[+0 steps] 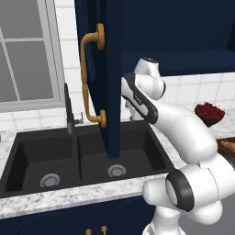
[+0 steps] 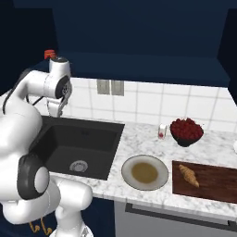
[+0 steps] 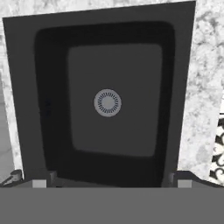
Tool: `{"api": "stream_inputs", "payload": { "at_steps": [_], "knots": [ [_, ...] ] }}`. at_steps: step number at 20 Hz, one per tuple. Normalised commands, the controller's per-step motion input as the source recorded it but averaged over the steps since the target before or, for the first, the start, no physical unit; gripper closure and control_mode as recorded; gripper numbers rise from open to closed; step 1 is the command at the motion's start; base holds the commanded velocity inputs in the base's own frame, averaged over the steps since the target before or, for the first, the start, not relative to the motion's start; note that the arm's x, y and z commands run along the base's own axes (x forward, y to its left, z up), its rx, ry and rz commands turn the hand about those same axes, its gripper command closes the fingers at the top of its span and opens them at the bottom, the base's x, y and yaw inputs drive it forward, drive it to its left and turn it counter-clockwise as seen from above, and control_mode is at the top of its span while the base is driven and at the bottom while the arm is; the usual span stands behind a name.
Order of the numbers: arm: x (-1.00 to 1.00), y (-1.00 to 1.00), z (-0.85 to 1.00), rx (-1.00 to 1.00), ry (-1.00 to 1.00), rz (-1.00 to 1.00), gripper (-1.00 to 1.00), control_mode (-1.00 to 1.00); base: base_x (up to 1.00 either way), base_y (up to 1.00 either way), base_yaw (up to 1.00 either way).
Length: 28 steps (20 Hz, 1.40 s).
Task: From the different types of pastries on the counter, select a croissant and place it on the cutting board. Then retrieve a jar of jam from the cabinet and place it alongside the croissant on the cutting board.
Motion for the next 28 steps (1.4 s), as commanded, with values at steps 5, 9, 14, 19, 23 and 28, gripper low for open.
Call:
{"api": "stream_inputs", "payload": {
  "at_steps": [5,9,14,19,23,28],
  "knots": [
    [0.0,-0.02,0.85,0.1,-0.03,-0.16,-1.0,-1.0,0.0,0.0,0.0],
    [-0.08,-0.09,0.78,0.26,0.0,-0.31,-1.0,-1.0,0.0,0.0,0.0],
    [-0.6,-0.01,0.14,0.07,-0.2,-0.32,-1.0,-1.0,0.0,0.0,0.0],
    [-0.37,-0.03,-0.07,0.0,-0.28,-0.45,-1.0,-1.0,0.0,0.0,0.0],
    [0.11,-0.03,0.19,0.04,-0.18,-0.49,-1.0,-1.0,0.0,0.0,0.0],
    [0.15,0.18,0.69,0.07,-0.2,-0.27,-1.0,-1.0,0.0,0.0,0.0]
  ]
}}
